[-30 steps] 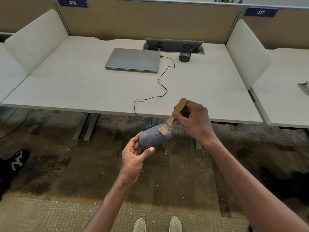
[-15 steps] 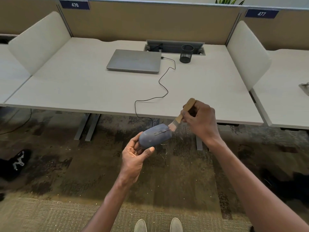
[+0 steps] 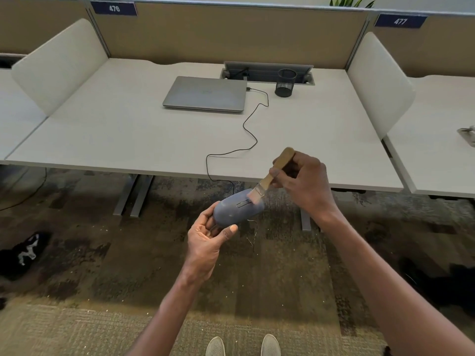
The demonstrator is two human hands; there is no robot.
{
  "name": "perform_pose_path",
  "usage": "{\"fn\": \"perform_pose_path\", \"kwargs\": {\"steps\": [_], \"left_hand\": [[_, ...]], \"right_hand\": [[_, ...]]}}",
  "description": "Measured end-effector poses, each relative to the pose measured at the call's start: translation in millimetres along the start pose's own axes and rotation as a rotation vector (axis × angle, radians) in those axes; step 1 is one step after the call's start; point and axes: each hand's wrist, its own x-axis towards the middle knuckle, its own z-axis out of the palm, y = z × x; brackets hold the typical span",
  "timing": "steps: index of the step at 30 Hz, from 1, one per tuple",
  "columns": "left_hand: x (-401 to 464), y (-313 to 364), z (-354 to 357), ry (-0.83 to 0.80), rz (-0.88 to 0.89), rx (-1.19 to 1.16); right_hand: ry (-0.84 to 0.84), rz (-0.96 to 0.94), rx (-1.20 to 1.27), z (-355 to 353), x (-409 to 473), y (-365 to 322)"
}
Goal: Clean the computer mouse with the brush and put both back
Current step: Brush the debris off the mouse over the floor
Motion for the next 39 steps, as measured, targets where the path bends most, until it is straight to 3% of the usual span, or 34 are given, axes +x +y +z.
{"fn": "perform_pose_path", "kwargs": {"steps": [6,13,19,25,30,34,39], "left_hand": [[-3,-1,1,0.012,0.002,0.004],[-5,-1,7,0.004,0.009,0.016],[-8,0,9,-0.017,0.001,0.03],[-11,-1,8,-0.001,0.017,0.044],[-10,0,5,-0.003,0.029,0.057],[-8,-1,9,-0.017,0.024,0.055],[-9,0,9,-0.034,0.026,0.053]], "right_hand": [[0.051,-0.026,-0.167,-2,1,0],[-0.062,-0.04,0.043,15,-3,-28],[-0.145,-0.055,-0.045,40,0,-41],[-0.083,0.056,-0.128,28,16,-27],[0.004,-0.006,-0.255,13,25,-26],[-0.079,-0.046,-0.125,27,25,-44],[-0.22,0.078,-0.147,45,34,-43]]}}
